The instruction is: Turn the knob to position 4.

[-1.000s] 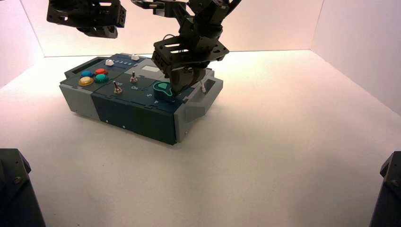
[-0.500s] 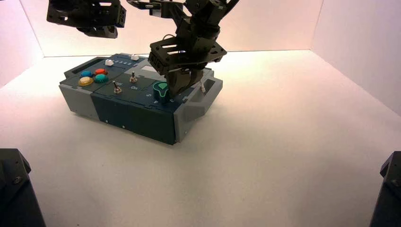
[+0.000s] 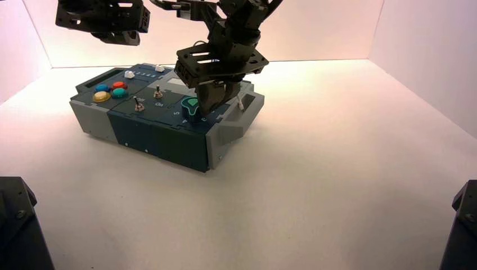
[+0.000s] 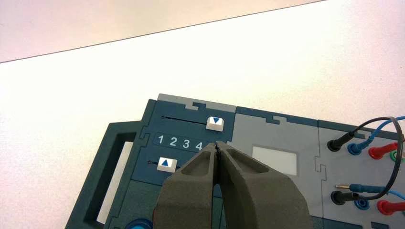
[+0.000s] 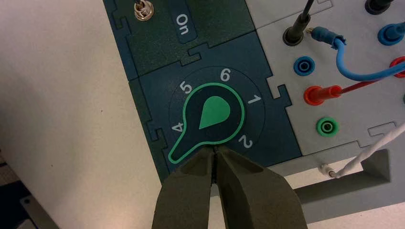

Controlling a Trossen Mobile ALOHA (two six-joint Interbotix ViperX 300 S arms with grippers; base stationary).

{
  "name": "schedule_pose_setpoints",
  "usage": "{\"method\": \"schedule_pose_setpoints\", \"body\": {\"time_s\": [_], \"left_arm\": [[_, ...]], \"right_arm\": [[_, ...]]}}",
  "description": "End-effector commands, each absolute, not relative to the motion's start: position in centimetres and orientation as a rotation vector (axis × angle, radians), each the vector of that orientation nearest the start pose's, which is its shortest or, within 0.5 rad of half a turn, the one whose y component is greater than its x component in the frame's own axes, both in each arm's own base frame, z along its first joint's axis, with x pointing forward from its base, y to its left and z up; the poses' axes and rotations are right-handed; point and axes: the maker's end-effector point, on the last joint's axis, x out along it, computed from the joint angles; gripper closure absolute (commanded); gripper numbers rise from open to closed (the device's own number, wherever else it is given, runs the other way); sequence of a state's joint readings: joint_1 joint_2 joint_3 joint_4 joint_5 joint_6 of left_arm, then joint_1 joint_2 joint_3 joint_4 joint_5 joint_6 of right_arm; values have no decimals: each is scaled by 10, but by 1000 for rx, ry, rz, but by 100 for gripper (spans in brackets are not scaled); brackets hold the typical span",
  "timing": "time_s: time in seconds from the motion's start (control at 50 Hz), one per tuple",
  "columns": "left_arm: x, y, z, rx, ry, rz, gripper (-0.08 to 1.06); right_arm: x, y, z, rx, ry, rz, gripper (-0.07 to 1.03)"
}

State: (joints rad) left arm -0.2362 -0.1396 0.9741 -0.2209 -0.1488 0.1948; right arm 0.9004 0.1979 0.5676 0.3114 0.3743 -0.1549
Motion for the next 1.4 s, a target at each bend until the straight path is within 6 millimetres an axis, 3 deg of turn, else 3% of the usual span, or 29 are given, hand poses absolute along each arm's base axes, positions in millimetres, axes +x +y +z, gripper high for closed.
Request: {"method": "schedule_pose_setpoints", "body": {"time_s": [0.02, 0.62, 1.16, 1.4], "left_arm": [[351, -79, 111, 66, 642, -190, 101], [351, -79, 113, 65, 638, -190, 101], [351, -76, 113, 61, 640, -181, 100], [351, -76, 113, 61, 640, -181, 100]], "right_arm": [[248, 356, 70, -296, 1053, 851, 98], [246, 356, 70, -291, 1046, 851, 98], [247, 379, 94, -292, 1020, 901, 98], [251, 382, 88, -301, 1026, 899, 98]]}}
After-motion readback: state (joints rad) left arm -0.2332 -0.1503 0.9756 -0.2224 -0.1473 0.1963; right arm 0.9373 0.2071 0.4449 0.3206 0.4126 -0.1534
